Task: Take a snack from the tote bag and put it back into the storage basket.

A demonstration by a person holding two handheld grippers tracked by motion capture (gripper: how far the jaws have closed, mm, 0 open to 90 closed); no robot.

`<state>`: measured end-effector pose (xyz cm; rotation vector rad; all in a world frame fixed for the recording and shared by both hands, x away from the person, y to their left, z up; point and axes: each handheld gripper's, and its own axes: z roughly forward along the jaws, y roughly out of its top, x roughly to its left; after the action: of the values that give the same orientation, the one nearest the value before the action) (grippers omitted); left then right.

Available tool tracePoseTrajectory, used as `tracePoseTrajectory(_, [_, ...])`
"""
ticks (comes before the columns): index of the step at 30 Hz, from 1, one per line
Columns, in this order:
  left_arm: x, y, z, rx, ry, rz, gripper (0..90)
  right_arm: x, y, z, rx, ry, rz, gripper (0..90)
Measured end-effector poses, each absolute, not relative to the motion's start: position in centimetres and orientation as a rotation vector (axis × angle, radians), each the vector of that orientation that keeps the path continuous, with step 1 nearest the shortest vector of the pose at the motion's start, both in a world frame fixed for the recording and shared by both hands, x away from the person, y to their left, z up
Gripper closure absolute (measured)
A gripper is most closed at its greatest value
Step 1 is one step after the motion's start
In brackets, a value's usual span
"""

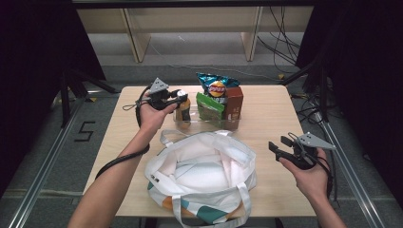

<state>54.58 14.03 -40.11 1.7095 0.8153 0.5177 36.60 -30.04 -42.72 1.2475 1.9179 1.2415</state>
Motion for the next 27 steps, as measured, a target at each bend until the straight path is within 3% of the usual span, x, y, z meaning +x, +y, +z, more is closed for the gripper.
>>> tracePoseTrajectory(27, [54.74, 13.99, -40.91, 1.734, 0.826, 0.505, 58.7, 36.59, -30.1, -42.67, 1.241, 1.934, 1.243, 44.2])
